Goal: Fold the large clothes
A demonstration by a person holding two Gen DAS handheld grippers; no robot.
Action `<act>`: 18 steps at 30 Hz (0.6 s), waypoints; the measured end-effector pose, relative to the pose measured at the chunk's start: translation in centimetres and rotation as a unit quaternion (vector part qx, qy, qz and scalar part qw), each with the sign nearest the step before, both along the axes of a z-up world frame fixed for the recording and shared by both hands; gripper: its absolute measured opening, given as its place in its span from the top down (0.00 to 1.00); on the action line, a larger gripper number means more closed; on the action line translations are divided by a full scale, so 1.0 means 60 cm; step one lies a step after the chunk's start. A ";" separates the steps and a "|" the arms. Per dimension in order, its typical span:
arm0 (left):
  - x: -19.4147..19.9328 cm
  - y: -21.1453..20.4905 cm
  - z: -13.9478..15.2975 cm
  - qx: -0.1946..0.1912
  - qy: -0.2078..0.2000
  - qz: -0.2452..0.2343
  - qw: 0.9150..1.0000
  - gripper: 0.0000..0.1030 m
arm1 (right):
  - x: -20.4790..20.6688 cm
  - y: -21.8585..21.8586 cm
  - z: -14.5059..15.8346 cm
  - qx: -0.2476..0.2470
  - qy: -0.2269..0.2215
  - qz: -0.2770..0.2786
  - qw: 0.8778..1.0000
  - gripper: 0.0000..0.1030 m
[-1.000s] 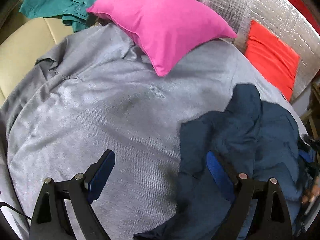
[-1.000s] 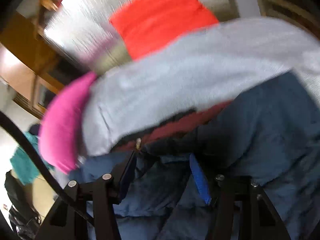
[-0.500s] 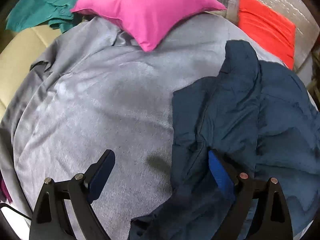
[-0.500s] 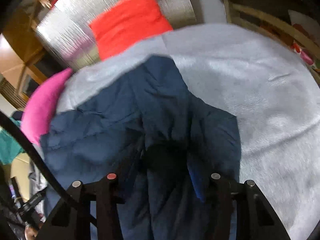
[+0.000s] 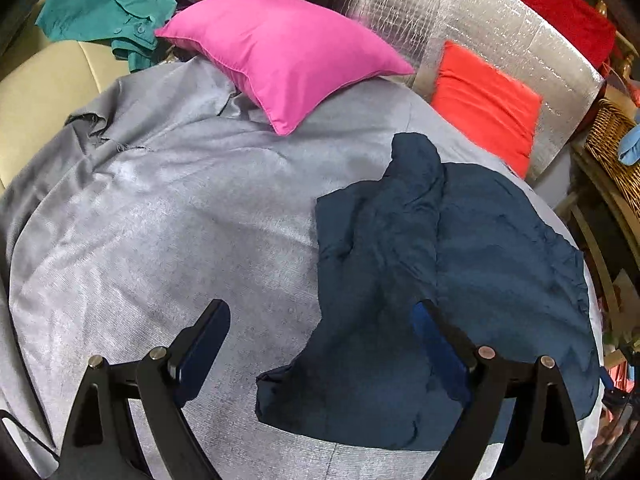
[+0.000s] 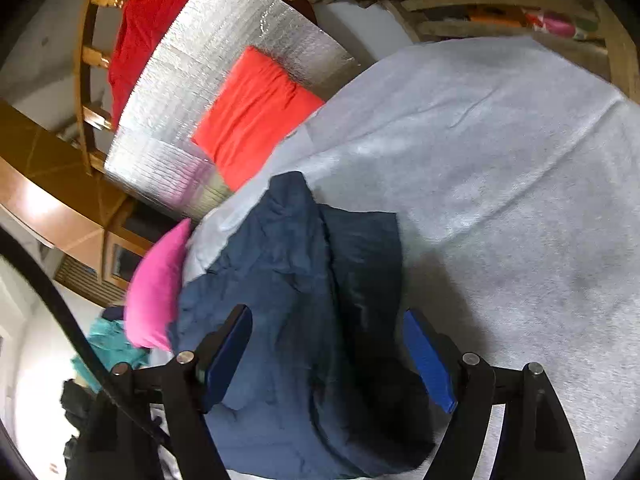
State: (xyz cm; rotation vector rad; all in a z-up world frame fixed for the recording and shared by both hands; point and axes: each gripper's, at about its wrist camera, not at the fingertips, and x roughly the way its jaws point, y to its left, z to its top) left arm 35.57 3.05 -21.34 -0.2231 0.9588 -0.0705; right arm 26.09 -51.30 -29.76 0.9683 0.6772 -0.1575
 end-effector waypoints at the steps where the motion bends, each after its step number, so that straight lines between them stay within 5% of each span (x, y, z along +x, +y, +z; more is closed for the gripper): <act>1: 0.006 0.002 -0.004 0.000 0.004 0.001 1.000 0.10 | 0.003 -0.002 0.001 0.000 0.001 0.001 1.000 0.22; 9: 0.062 0.016 -0.008 -0.039 -0.001 0.011 0.999 0.10 | 0.044 -0.009 0.007 -0.049 0.017 0.010 0.999 0.22; 18: 0.146 -0.022 -0.033 0.000 0.018 -0.006 1.000 0.10 | 0.136 -0.001 0.034 -0.165 0.052 0.041 0.984 0.22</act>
